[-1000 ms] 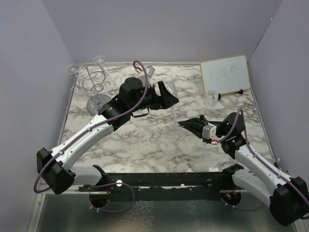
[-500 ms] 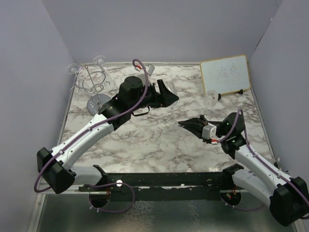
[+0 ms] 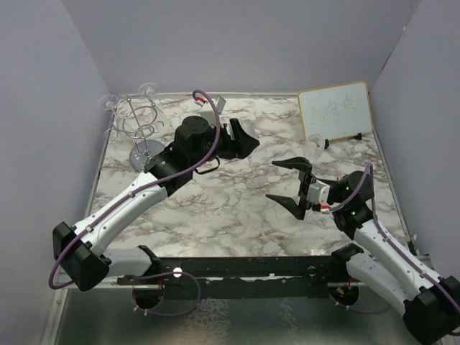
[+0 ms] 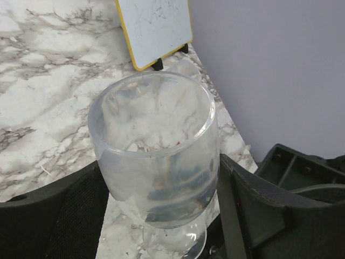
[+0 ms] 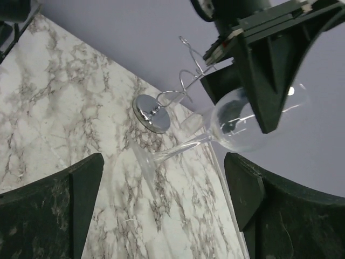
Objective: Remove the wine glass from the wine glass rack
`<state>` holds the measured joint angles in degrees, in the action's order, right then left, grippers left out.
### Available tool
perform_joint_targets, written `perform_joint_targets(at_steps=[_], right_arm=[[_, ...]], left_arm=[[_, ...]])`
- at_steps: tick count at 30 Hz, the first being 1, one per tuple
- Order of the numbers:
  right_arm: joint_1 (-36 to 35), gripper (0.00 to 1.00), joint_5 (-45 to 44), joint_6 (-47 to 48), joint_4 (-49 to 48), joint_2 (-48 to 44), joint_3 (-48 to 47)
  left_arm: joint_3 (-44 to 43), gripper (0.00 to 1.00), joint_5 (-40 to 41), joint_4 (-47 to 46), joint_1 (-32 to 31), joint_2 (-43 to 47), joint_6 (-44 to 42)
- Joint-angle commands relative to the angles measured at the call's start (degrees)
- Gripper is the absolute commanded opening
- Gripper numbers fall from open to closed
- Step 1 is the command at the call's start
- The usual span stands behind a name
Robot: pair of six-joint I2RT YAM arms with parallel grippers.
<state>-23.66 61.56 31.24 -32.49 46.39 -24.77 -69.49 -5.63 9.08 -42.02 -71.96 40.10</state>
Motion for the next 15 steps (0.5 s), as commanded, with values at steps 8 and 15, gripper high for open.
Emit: perform_joint_targets(at_steps=[8,15], right_arm=[[-0.3,0.97,-46.2,-36.0,31.0,-5.3,-23.0],[-0.3,0.99,-70.8,-46.4,47.3,-5.1,-36.5]], left_arm=[[6.5,0.54,5.9,-20.1,0.1,3.9,-17.7],[12.4,0.54,-0.1,-37.9,-3.2,-0.6,-32.4]])
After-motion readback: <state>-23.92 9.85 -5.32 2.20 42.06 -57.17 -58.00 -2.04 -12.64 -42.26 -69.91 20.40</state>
